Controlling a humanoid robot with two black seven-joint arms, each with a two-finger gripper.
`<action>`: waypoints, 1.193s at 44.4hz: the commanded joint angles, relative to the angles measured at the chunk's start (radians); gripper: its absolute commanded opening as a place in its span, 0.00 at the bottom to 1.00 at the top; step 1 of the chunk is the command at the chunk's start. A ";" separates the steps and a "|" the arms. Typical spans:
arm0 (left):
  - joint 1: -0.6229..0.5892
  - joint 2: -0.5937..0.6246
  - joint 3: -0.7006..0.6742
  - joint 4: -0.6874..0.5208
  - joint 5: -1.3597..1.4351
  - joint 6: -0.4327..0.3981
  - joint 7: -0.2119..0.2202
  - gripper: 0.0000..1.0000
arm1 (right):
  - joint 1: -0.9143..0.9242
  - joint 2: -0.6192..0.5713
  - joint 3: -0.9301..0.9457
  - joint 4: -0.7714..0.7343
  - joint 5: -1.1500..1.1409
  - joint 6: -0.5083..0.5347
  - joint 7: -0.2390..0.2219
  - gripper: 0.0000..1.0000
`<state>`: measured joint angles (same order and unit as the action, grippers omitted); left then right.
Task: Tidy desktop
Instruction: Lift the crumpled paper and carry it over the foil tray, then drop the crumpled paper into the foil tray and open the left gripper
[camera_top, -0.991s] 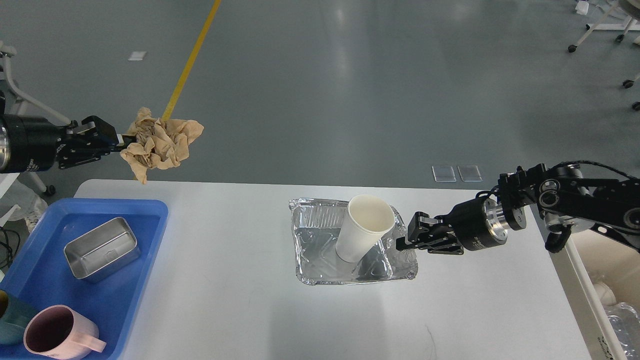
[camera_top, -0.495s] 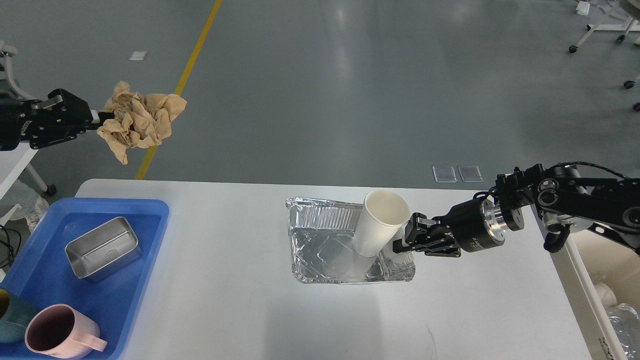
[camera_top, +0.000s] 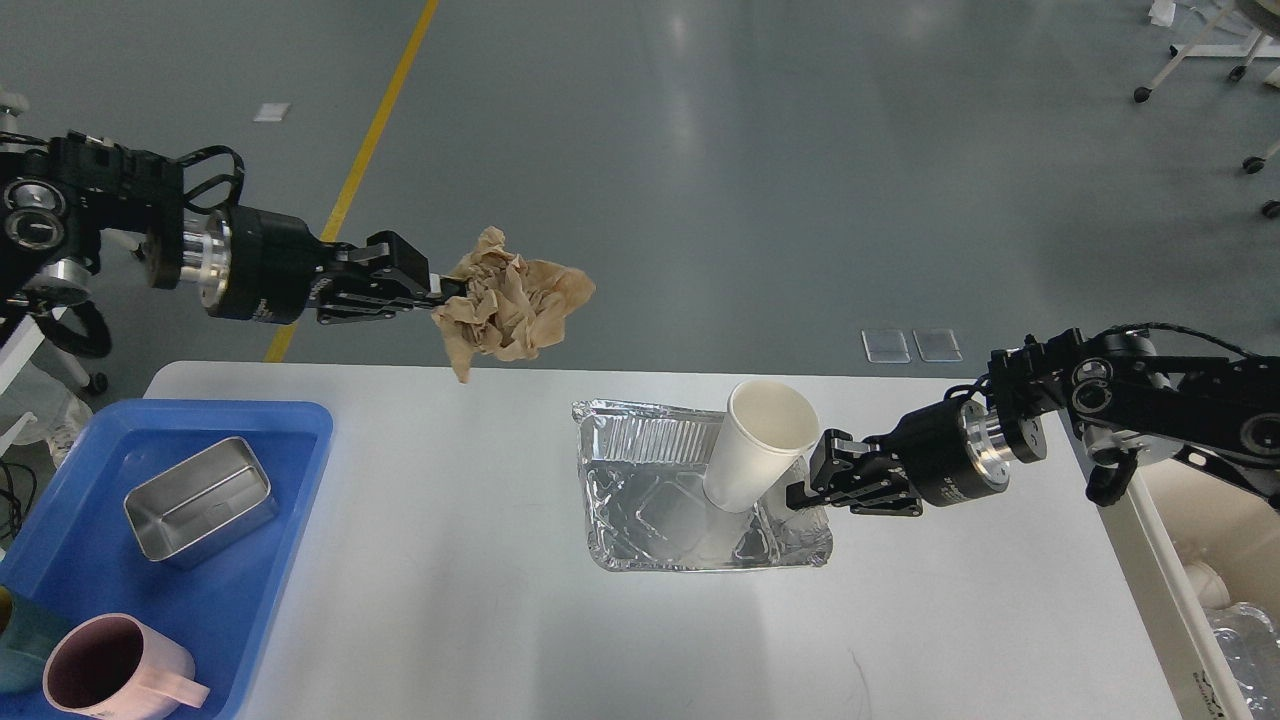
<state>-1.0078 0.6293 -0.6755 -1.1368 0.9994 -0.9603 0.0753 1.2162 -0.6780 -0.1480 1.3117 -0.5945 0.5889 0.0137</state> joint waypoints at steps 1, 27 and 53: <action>-0.014 -0.068 0.014 0.008 0.024 0.000 -0.002 0.00 | -0.004 0.000 -0.005 -0.003 -0.004 -0.001 0.000 0.00; -0.095 -0.171 0.069 0.006 0.021 0.000 0.000 0.00 | -0.014 0.058 -0.010 -0.077 -0.005 -0.004 -0.001 0.00; -0.054 -0.233 0.116 0.002 0.022 0.000 0.015 0.01 | 0.006 0.057 -0.001 -0.112 0.012 0.000 -0.003 0.00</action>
<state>-1.0704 0.4162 -0.5609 -1.1387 1.0214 -0.9598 0.0829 1.2170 -0.6196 -0.1505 1.1996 -0.5848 0.5886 0.0121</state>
